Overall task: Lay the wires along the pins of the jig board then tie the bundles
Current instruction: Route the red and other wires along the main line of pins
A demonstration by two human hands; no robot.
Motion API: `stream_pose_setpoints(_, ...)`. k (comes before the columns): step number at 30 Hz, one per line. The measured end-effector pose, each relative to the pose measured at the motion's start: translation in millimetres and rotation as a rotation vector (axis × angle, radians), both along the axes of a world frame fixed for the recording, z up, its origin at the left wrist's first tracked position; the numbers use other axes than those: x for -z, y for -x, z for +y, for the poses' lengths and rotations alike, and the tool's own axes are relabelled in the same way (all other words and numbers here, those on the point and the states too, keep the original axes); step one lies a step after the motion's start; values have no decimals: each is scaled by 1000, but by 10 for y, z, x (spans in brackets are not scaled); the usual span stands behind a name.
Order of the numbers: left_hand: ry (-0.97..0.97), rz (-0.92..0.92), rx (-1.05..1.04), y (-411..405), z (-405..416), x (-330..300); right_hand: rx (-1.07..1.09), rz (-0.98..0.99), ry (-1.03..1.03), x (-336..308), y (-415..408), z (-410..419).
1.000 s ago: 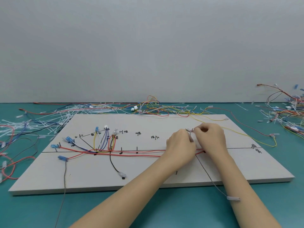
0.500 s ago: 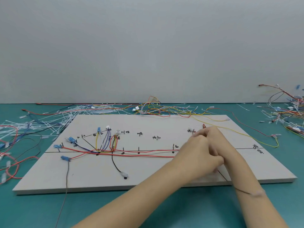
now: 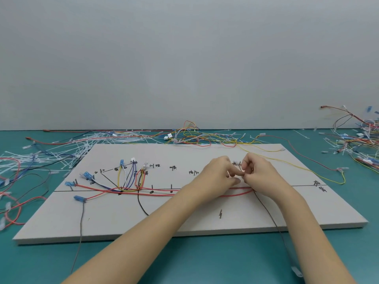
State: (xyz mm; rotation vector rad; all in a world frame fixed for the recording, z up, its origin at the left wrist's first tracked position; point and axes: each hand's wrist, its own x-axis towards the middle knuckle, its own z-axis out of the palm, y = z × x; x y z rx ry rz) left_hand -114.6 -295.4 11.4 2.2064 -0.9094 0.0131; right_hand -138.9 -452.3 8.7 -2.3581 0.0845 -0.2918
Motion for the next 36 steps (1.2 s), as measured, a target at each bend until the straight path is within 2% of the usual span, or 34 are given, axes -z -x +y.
stream_pose_setpoints(8, 143, 83, 37, 15, -154, 95, 8, 74, -2, -185, 148, 50)
stream_pose_setpoints(15, 323, 136, -77, -49, -251, 86, 14, 52, -6, -235, 178, 46)
stream_pose_setpoints(21, 358, 257, 19, -61, -234, 116, 32, 71, 34, -289, 250, 44)
stream_pose_setpoints(26, 238, 102, 23, -44, -213, 109, 54, 90, 80, -285, 233, 109)
stream_pose_setpoints(29, 172, 38, 36, -43, -214, 134, 176, 147, 155, -243, 202, 163)
stream_pose_setpoints(32, 126, -6, 15, -2, -240, 136, 327, -42, 249, -224, 171, 273)
stream_pose_setpoints(36, 56, -87, 5, 64, -329, 69, 302, -287, 209, -229, 143, 413)
